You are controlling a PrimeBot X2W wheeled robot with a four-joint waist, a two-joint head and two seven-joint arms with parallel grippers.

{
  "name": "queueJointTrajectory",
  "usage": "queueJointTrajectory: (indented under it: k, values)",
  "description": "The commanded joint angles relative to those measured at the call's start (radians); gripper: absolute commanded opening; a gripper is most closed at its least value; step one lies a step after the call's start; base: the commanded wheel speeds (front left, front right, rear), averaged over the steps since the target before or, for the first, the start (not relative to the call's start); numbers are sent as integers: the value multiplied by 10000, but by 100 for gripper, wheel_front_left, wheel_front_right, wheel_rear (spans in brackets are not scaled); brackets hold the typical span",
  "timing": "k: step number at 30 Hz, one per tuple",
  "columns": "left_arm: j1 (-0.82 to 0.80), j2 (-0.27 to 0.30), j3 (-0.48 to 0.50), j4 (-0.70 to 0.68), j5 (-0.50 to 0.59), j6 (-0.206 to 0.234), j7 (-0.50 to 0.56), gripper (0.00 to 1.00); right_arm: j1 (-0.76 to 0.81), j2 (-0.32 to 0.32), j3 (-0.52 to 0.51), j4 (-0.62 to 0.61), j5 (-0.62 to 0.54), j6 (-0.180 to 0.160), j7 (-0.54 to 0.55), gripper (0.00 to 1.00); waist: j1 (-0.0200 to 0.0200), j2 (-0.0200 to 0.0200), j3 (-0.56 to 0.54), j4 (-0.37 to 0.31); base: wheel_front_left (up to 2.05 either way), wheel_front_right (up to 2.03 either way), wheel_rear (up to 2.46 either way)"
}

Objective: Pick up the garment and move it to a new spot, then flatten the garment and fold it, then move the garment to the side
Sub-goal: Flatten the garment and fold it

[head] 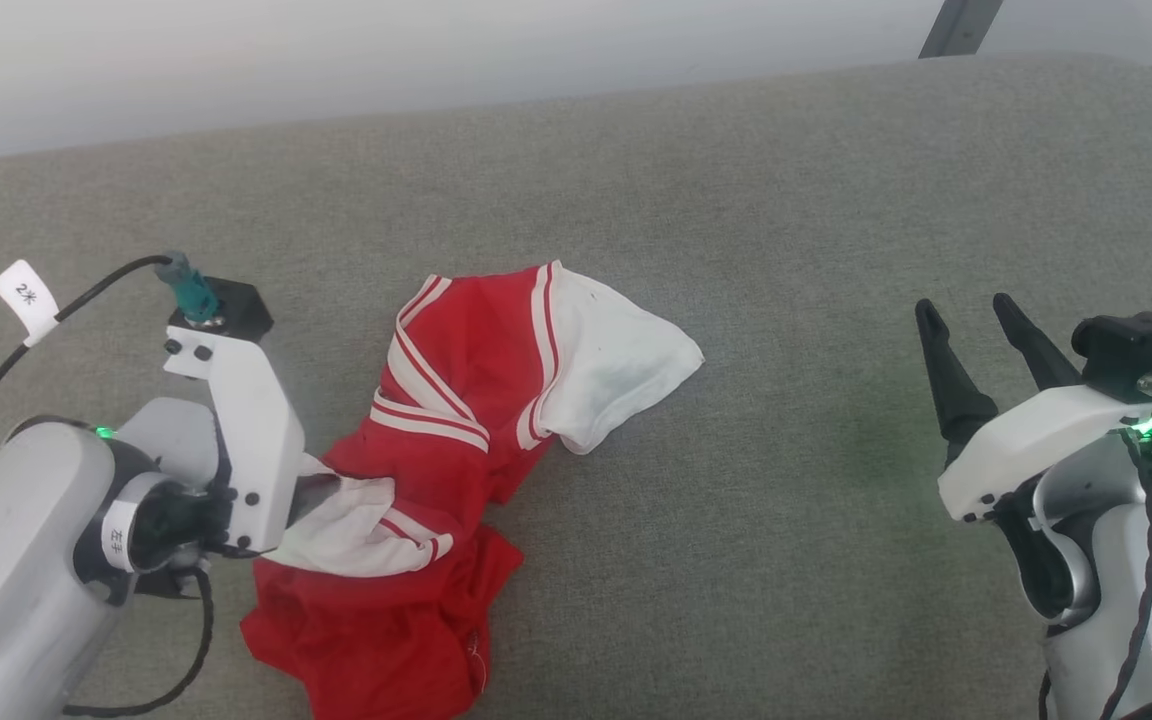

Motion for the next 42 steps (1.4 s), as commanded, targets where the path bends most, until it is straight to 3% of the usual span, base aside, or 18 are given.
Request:
queueJointTrajectory:
  k: [1,9,10,11,12,20,26,34,37,38,39,41,42]
  values:
    - [-86,64,-25,126,83,11,34,100,-10,-22,27,-13,16,1,-85,100,0,0,24,-11,0,0,0]
    - [-29,-115,-285,770,17,-243,117,100,-31,-59,-2,-53,31,1,-66,100,0,0,141,-36,0,0,0]
    - [-33,-157,-238,828,-56,-218,98,84,-39,-65,-8,-49,29,1,-75,100,0,0,146,-30,0,0,0]
    - [-42,-182,-229,878,-89,-221,94,39,-45,-68,-12,-44,22,1,-84,100,0,0,149,-25,0,0,0]
    - [-70,-205,-229,896,-115,-267,80,0,-49,-63,-19,-43,15,1,-85,100,0,0,155,-19,0,0,0]
    - [-209,-368,389,938,-340,280,-432,0,7,-89,-114,-63,-31,1,-77,100,0,0,156,89,0,0,0]
    - [78,-485,1365,843,-807,960,-1255,0,63,-76,-193,-105,-56,1,-54,100,0,0,157,209,0,0,0]
    - [691,-478,2723,1091,-1402,1351,-2439,0,124,-58,-260,-255,-82,1,19,100,0,0,228,315,0,0,0]
    - [1062,-448,3095,1354,-1609,1343,-2782,9,76,-72,-281,-273,-57,1,35,100,0,0,272,345,0,0,0]
    - [1207,-409,3167,1471,-1582,1288,-2869,22,70,-79,-293,-281,-52,1,36,100,0,0,284,355,0,0,0]
    - [1317,-397,3223,1605,-1632,1222,-2961,28,67,-83,-300,-288,-52,1,30,100,0,0,297,364,0,0,0]
    - [1519,-424,3283,1892,-1706,1143,-3032,32,66,-80,-317,-296,-52,2,31,100,0,0,319,384,0,0,0]
    - [1609,-409,3250,2019,-1690,1094,-3067,45,65,-75,-322,-298,-59,1,36,100,0,0,327,392,0,0,0]
